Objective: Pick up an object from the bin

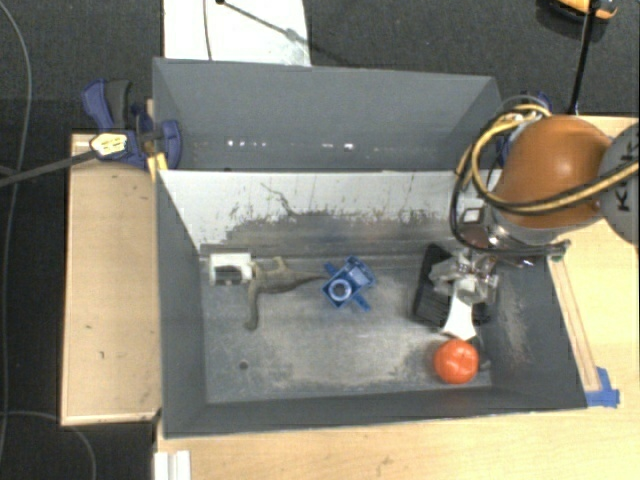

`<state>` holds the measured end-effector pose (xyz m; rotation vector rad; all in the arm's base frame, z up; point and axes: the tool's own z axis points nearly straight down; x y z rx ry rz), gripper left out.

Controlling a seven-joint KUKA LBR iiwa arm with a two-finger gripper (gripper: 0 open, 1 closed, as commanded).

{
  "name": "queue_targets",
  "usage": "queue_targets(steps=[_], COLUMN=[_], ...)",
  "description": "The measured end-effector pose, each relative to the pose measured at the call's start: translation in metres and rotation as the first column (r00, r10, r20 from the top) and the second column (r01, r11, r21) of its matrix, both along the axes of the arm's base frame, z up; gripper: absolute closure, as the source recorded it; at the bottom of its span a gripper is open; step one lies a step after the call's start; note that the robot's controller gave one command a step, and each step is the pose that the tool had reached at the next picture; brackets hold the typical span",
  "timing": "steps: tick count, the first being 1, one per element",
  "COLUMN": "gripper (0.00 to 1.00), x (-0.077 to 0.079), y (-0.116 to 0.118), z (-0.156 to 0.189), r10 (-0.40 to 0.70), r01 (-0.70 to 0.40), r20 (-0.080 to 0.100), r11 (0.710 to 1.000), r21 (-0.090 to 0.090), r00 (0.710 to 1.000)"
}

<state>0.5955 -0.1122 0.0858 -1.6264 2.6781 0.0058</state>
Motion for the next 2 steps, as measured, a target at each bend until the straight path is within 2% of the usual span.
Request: queue_targets(steps=[1, 2], gripper=[1.0, 1.0], x=[0.0, 0.001], y=[0.0, 0.0], z=[0.01, 0.051], r10=[-0.002, -0.008], r01=[0.002, 0.008], r20=[0.004, 0.003], r11=[1.0, 1.0], r21=[0.001, 0.002], r00=[1.0, 1.0])
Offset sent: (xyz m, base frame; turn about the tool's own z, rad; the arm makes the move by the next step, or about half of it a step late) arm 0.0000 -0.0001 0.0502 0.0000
